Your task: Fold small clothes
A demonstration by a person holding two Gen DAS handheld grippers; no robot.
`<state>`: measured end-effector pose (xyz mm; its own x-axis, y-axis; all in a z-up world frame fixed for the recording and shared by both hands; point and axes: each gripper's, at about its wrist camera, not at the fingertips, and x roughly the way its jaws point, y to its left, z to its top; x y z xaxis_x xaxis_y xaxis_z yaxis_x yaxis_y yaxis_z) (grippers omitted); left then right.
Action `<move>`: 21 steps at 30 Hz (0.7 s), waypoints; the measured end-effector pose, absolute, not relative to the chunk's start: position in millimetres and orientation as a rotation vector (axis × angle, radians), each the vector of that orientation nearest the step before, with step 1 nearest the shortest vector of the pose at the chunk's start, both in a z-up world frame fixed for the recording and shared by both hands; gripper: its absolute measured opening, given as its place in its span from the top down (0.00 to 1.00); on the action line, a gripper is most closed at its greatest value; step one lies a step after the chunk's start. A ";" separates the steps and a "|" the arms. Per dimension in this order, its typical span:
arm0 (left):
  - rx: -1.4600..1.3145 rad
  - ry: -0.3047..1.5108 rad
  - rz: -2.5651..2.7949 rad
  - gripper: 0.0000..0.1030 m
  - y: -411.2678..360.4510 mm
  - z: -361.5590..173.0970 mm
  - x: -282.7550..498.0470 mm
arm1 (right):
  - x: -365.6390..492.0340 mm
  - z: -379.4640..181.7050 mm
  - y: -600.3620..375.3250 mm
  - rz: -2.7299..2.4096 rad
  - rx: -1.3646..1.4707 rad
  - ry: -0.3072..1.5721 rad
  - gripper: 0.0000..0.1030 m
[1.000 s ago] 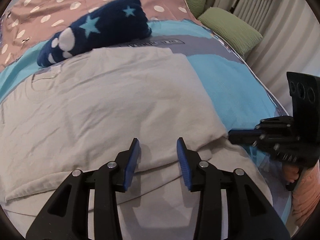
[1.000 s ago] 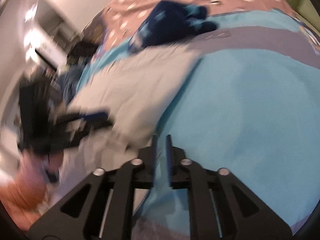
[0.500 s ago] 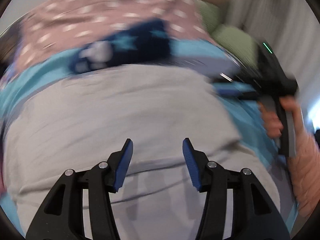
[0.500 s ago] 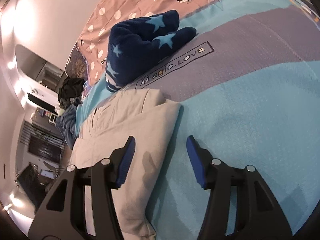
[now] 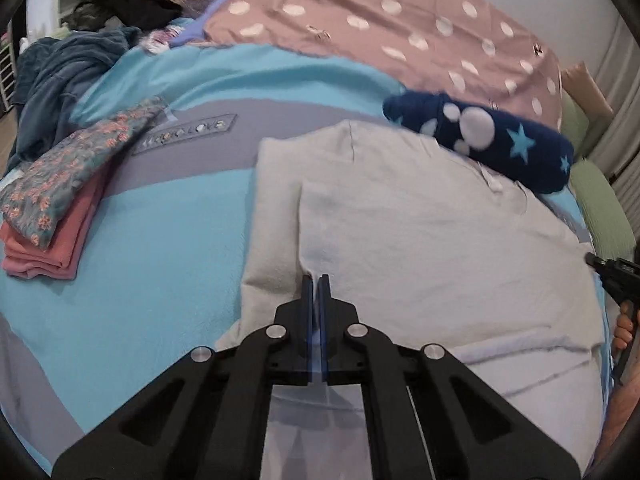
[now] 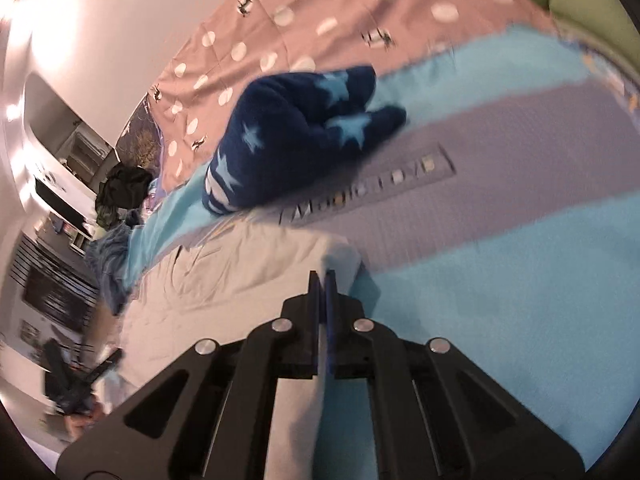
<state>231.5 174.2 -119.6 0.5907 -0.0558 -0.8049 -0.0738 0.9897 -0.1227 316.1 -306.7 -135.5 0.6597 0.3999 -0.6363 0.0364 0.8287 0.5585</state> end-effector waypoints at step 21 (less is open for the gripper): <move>0.136 0.880 0.083 0.54 146.9 -124.7 186.9 | 172.9 -150.1 -234.3 0.198 0.281 0.983 0.91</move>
